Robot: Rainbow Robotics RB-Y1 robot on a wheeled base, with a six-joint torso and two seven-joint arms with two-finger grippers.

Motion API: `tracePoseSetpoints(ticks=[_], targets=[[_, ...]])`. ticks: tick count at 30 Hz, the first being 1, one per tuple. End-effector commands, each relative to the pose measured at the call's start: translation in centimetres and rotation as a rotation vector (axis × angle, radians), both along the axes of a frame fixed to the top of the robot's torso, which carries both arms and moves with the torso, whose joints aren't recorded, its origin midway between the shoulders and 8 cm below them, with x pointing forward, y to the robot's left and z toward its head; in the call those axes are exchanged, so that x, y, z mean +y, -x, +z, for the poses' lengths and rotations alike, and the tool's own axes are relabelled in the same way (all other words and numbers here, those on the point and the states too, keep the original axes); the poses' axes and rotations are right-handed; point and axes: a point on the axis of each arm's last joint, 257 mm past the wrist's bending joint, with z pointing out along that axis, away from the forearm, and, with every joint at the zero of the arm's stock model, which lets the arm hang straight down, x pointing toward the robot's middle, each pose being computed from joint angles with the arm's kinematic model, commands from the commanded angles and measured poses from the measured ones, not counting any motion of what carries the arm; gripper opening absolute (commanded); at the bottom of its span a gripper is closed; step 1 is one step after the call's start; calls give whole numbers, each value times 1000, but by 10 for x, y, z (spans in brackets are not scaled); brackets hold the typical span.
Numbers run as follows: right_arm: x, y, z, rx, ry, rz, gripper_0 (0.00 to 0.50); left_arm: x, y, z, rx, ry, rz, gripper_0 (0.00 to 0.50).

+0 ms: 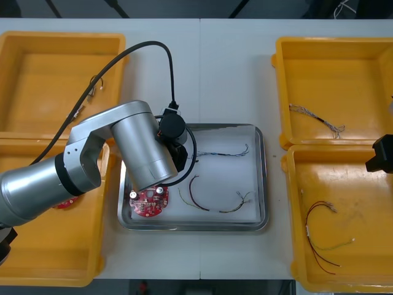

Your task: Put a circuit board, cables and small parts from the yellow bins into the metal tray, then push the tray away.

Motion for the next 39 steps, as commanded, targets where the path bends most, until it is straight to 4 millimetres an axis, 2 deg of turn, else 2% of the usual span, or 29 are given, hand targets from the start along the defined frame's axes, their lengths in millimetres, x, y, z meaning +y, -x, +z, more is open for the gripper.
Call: tracePoseSetpoints(ticks=[1,4,9,10,13,19,21,22,26,29,31,32,33,35,37,38,39], targets=[[-18,0,16,-34,41,-31,500,7,2,-6,-4,35,60,290],[-18,0,16,-34,41,-31,500,6,2,-5,-8,33,56,352],[-18,0,16,-34,41,-31,500,5,3,1,-19,38,47,395],[-18,0,16,-34,41,-31,500,4,4,7,-27,38,36,419],[-18,0,16,-34,41,-31,500,2,8,17,-25,40,21,440],[-18,0,16,-34,41,-31,500,10,26,73,26,33,5,488],[-18,0,16,-34,41,-31,500,13,30,84,48,40,2,500],[-18,0,16,-34,41,-31,500,20,37,100,83,54,-1,500],[-18,0,16,-34,41,-31,500,43,47,135,126,77,13,500],[-18,0,16,-34,41,-31,500,73,54,158,140,73,51,500],[-18,0,16,-34,41,-31,500,101,56,173,127,53,99,500],[-18,0,16,-34,41,-31,500,114,56,178,122,44,127,500],[-18,0,16,-34,41,-31,500,114,56,178,122,44,127,500],[-18,0,16,-34,41,-31,500,142,54,187,104,50,191,500],[-18,0,16,-34,41,-31,500,157,55,186,107,47,221,500],[-8,10,-6,19,15,-20,500,180,58,183,113,31,244,500],[-8,10,-5,17,17,-19,500,186,58,182,110,28,246,500]])
